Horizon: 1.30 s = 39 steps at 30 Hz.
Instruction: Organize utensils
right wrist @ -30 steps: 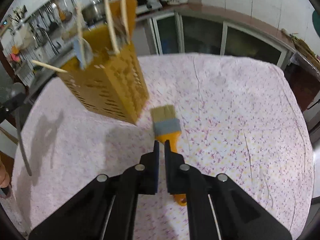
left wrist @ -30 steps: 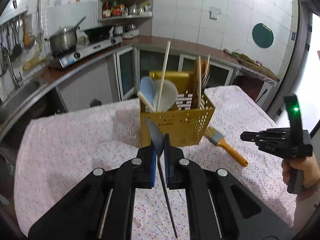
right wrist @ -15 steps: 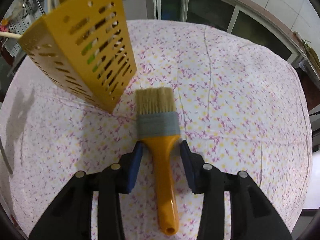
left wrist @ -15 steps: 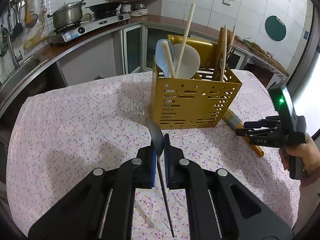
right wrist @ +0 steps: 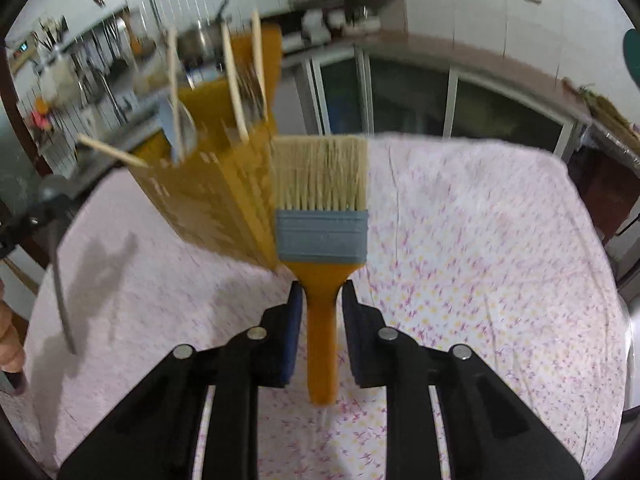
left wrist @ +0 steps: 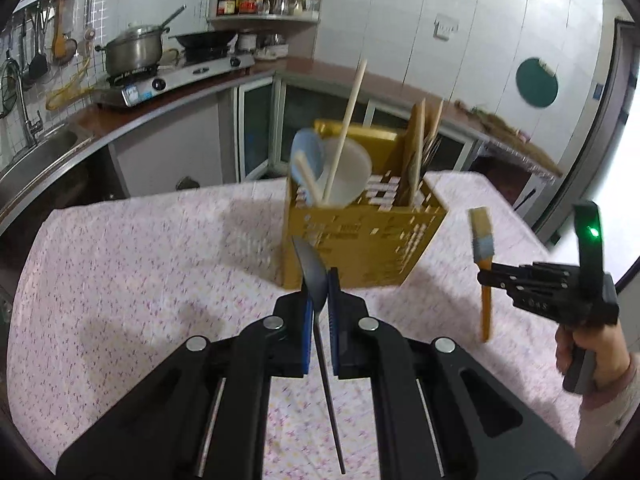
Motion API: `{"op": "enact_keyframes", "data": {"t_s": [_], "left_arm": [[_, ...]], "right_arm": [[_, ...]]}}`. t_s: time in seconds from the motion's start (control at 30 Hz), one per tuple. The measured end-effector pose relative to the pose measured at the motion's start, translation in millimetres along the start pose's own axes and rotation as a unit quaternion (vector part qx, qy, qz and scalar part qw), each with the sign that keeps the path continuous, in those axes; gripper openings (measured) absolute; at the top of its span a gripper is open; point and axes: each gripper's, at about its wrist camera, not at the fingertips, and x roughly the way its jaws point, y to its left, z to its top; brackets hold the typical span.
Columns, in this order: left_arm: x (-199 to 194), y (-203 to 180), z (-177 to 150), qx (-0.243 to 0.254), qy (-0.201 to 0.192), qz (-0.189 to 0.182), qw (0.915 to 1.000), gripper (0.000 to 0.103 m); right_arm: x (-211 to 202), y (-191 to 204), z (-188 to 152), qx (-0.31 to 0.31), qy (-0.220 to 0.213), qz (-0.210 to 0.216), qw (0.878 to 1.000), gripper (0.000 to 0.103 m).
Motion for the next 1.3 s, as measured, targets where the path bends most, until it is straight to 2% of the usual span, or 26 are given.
{"op": "enact_keyframes", "data": {"t_s": [0.1,0.13,0.27,0.43,0.67,0.73,0.8,0.87,0.97,1.13,1.3], "left_arm": [[-12.3,-7.2,9.7,0.003,-0.025,-0.004,0.9997,0.005],[-16.0,-9.0,12.2,0.005,-0.033,-0.005,0.9994,0.005],[-30.0,-16.8,28.6,0.009,-0.069,-0.005,0.9976,0.005],[-29.7,-10.7,43.2,-0.008,-0.07,-0.003,0.9975,0.005],[-23.7,-0.6,25.5,-0.013,-0.057,0.001,0.9983,0.005],[-18.7,3.5,19.9,-0.016,-0.048,0.002,0.9987,0.005],[-13.9,7.8,13.4,-0.02,-0.041,0.003,0.999,0.005],[-11.5,9.4,9.8,-0.02,-0.039,0.003,0.999,0.005],[-9.5,12.9,2.8,-0.024,-0.04,0.002,0.9989,0.005],[0.0,19.8,-1.1,-0.021,-0.037,0.025,0.9988,0.005],[24.0,27.2,-12.0,-0.025,-0.006,0.033,0.9991,0.005]], "right_arm": [[-20.2,7.1,10.1,0.001,-0.036,0.005,0.999,0.017],[-24.5,10.2,13.9,0.0,-0.047,0.007,0.999,0.006],[-33.6,17.3,26.2,-0.006,-0.063,0.007,0.998,0.006],[-16.4,16.5,29.3,-0.013,-0.039,0.0,0.999,0.006],[21.1,-15.4,8.9,-0.001,0.021,-0.017,1.0,0.008],[28.8,-22.7,7.3,0.004,0.025,-0.021,0.999,0.008],[36.8,-30.3,8.7,0.019,0.024,-0.005,1.0,0.016],[42.2,-32.8,9.9,0.024,0.013,0.012,1.0,0.041],[49.5,-33.0,13.7,0.02,-0.001,0.022,1.0,0.042],[62.9,-33.5,15.9,0.01,-0.001,0.029,1.0,0.042],[79.2,-28.8,20.7,0.0,0.001,0.035,0.999,0.042]]}}
